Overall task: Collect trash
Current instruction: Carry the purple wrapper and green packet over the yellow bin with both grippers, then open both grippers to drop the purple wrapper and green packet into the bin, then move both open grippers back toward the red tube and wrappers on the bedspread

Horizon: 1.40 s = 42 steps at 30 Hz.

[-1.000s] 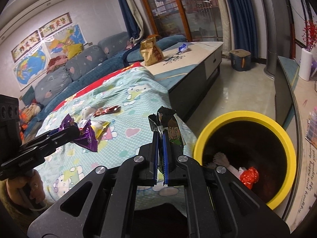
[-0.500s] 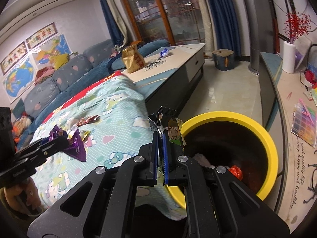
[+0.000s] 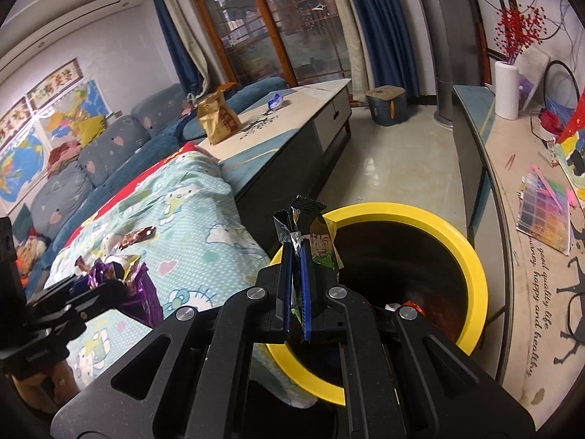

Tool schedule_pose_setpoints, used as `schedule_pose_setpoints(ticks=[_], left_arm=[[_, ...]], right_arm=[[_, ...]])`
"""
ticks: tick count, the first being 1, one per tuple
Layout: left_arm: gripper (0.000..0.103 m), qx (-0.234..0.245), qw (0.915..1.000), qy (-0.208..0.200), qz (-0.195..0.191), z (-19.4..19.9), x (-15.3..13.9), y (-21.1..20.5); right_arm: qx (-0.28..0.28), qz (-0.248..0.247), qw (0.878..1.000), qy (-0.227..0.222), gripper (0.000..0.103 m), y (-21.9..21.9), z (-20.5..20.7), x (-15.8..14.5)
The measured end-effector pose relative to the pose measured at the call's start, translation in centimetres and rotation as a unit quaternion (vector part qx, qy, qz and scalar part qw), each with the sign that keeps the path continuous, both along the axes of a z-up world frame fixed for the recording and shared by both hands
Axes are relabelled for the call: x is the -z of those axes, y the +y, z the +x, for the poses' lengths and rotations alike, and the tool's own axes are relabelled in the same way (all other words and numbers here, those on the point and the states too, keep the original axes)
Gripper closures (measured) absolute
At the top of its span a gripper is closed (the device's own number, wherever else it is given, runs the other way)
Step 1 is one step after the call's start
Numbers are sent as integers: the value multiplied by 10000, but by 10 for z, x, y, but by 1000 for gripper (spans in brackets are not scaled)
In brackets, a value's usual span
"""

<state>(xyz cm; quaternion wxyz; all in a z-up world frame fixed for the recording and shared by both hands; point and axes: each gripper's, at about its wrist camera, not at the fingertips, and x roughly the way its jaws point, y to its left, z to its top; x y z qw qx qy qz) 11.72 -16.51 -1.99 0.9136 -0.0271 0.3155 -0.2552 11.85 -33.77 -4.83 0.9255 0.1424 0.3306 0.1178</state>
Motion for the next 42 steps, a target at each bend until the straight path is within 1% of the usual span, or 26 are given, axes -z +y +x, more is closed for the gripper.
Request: schedule_pose_setpoints(ticks=[8,14,21,25,27,28,29,30,32,34,36,37,38,42], left_arm=[[68,312,9995,37,44,5,9,-26],[68,468,9988,59,121,10,18,-41],[68,561,9979,237,232,19,34,-59],[67,641,9972,319,219,24,44,-68],[64,664,9971,318,193,26,48,-71],[58,700,9967,368,177,29,51,-74],[45,708,9966,396,170,32,53,-77],[38,723,9964,418,153,35,56,-79],[20,747,9962,424,123,39,59,-82],[14,679,9968,415,115,40,58,-80],[11,613,9974,372,102,39,56,-75],[9,564,9978,328,95,37,54,-71],[8,510,9982,307,87,36,52,-67],[7,257,9992,303,70,31,44,-51]], right_arm=[[187,64,9998,75,101,-11,3,6],[339,215,9990,177,101,-25,6,16],[462,314,9980,284,101,-37,9,26],[495,341,9975,366,100,-42,11,33],[505,380,9972,409,99,-45,12,37],[567,343,9968,439,94,-47,13,39],[665,296,9963,457,87,-48,13,40],[738,294,9957,480,84,-50,13,42],[859,387,9940,559,74,-56,14,47],[968,409,9928,581,66,-61,13,48],[1022,387,9925,543,64,-64,11,47],[1037,382,9925,526,60,-64,10,46],[1061,362,9923,519,56,-64,10,44],[1019,274,9933,473,50,-57,9,40]])
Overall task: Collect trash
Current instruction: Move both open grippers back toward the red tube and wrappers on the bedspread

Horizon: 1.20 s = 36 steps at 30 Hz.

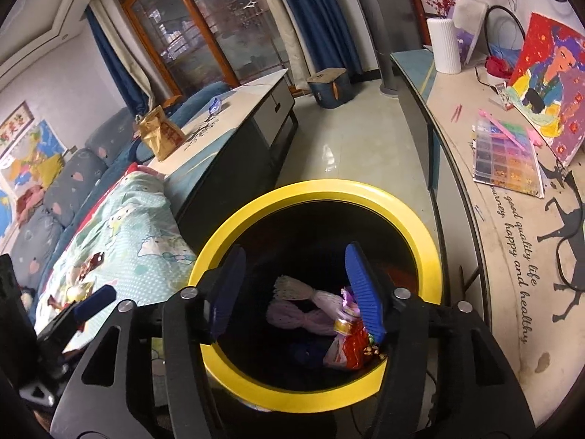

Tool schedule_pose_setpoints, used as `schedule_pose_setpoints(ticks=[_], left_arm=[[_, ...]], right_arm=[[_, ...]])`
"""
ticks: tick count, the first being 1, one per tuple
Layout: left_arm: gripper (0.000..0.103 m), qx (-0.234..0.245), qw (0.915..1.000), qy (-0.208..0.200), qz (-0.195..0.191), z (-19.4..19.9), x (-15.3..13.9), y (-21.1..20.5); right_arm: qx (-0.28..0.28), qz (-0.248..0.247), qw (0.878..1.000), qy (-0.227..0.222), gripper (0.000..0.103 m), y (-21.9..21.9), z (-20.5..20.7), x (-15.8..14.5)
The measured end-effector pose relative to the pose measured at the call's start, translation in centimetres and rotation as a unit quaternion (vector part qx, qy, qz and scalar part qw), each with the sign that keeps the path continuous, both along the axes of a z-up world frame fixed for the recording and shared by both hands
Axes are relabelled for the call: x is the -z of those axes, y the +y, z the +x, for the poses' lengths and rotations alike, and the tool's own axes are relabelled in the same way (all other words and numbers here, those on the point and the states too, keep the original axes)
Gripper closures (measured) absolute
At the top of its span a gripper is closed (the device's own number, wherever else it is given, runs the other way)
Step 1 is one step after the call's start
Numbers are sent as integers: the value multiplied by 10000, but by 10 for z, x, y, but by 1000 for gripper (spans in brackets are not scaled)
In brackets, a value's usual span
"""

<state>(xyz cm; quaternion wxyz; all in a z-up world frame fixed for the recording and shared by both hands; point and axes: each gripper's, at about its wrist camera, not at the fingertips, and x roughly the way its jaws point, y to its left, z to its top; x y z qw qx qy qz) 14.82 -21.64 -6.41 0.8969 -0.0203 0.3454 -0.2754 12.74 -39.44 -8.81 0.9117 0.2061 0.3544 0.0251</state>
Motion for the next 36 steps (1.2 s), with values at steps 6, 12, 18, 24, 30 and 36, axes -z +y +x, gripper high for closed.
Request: schedule_pose_setpoints(ticks=[6,12,18,24,30,36], left_arm=[[7,-335,9994,-109,14,-7,-12,27],[7,-637,9975,-292,23,-15,-25,50],[7,-898,9951,-400,51,-20,-36,73],[7,-1163,9920,-481,53,-27,-42,93],[7,-1403,9889,-495,16,-32,-45,112],[7,-1618,9853,-540,-2,-36,-48,130]], right_arm=[[-220,-100,9996,-168,44,19,-2,-13],[-471,-187,9983,-290,44,37,-4,-24],[-703,-208,9965,-400,44,54,-9,-33],[-961,-260,9938,-497,42,75,-12,-42],[-1197,-329,9905,-595,40,93,-17,-48],[-1362,-309,9883,-616,39,109,-21,-51]])
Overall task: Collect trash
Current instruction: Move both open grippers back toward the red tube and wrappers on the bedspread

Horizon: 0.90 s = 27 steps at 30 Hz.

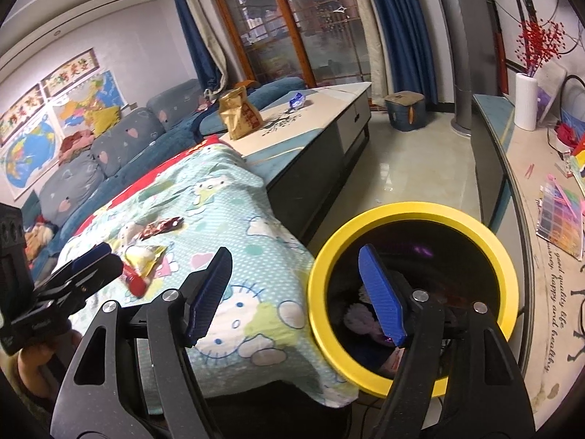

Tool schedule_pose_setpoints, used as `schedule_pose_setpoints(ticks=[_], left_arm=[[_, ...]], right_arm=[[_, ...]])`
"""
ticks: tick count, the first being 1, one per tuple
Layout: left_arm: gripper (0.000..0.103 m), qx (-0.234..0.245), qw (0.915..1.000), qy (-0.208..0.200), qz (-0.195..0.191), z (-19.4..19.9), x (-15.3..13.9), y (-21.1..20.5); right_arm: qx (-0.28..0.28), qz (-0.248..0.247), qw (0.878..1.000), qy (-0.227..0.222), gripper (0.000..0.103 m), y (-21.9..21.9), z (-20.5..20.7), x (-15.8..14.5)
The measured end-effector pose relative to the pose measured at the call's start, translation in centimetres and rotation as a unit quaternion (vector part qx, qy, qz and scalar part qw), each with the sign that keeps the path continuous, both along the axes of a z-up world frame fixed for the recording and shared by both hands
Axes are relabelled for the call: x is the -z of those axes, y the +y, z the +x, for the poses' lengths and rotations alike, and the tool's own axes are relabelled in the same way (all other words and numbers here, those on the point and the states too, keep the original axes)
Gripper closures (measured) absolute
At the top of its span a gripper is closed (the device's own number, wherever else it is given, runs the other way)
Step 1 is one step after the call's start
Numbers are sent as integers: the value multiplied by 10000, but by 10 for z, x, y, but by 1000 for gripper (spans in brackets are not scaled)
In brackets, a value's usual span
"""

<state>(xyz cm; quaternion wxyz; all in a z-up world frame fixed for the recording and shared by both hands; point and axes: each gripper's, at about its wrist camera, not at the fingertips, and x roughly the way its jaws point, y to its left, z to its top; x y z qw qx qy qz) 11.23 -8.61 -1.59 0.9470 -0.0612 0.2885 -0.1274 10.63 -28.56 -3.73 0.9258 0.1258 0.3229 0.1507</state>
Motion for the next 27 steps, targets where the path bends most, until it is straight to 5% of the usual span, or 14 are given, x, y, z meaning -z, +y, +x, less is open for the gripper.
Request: schedule_pose_setpoints(ticks=[27], left_arm=[[7,-1081,9941,-38,-80,-11,-3,86]], right_arm=[[-1228,-37,9924,5,39,98,-18,-3]])
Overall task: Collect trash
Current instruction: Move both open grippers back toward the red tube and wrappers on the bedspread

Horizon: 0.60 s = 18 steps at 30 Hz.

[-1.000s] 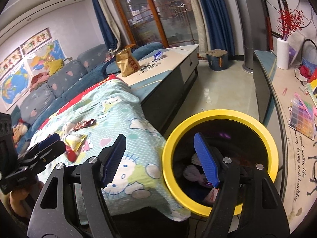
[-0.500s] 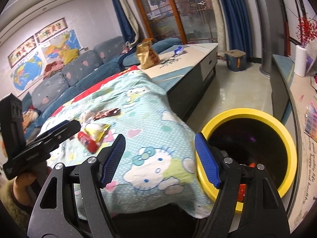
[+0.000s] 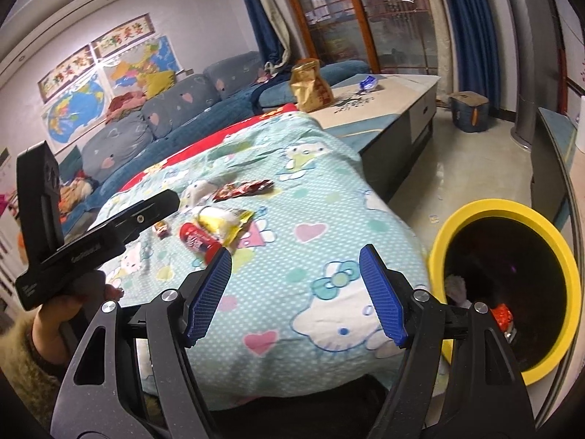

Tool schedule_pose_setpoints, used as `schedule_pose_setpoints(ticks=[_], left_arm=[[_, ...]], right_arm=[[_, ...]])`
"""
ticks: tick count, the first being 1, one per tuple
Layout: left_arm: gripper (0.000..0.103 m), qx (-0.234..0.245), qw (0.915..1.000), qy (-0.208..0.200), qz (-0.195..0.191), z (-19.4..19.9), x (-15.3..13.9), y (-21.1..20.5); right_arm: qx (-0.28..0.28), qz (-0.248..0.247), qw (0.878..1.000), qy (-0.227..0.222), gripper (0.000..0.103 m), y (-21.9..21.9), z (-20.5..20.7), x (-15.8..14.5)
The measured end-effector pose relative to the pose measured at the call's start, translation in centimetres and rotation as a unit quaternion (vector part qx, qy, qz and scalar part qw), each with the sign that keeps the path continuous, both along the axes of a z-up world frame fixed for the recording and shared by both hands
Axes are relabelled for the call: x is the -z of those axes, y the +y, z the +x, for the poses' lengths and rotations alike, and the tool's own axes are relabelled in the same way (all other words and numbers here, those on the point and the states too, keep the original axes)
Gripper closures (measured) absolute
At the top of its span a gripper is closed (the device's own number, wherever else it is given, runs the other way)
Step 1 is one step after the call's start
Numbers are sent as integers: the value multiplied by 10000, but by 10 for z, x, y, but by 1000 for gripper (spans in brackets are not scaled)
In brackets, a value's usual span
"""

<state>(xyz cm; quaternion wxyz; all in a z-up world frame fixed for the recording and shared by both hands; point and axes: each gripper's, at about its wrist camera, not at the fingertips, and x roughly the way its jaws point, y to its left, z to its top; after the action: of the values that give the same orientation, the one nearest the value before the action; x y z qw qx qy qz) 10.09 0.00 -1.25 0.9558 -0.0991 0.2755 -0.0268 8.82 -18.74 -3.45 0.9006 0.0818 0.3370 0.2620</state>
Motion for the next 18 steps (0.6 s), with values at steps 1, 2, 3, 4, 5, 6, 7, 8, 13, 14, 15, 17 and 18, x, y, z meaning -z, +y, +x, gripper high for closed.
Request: schedule_pose_setpoints(ticks=[1,2,3,4,5,6,7,8,13,14,15,17,18], left_arm=[[7,-41,10000,2,7,-1,0,4],[7,-77,10000,-1,11,-1,0,6],[7,-109,9999,-4,14,-2,0,9],[7,-147,9999,-2,9,-2,0,12],[7,-179,9998,2,-1,-3,1,15],[7,-228,9997,4,-20,-3,1,19],[7,-286,9996,-1,-40,-4,2,24],[7,-342,9994,-2,-51,-5,2,29],[7,-647,9977,66,-170,-7,7,55],[7,-722,9972,74,-168,-8,8,60],[7,-777,9968,82,-170,-8,8,64],[7,-921,9955,114,-196,-8,10,75],[7,-1004,9946,142,-212,-9,12,82]], right_arm=[[-25,-2,10000,9,39,3,0,0],[-59,-5,10000,20,39,7,0,0],[-105,-12,9999,24,39,11,0,1],[-142,-25,9999,26,39,14,1,1],[-179,-45,9998,29,39,18,0,1],[-230,-70,9997,30,39,24,1,2],[-274,-86,9996,26,39,28,1,2],[-305,-101,9995,20,39,30,1,3],[-468,-156,9988,70,39,49,6,7],[-504,-176,9985,75,39,53,7,8],[-536,-206,9983,82,39,56,7,9],[-638,-240,9976,102,39,66,8,10],[-687,-262,9972,107,39,69,9,11]])
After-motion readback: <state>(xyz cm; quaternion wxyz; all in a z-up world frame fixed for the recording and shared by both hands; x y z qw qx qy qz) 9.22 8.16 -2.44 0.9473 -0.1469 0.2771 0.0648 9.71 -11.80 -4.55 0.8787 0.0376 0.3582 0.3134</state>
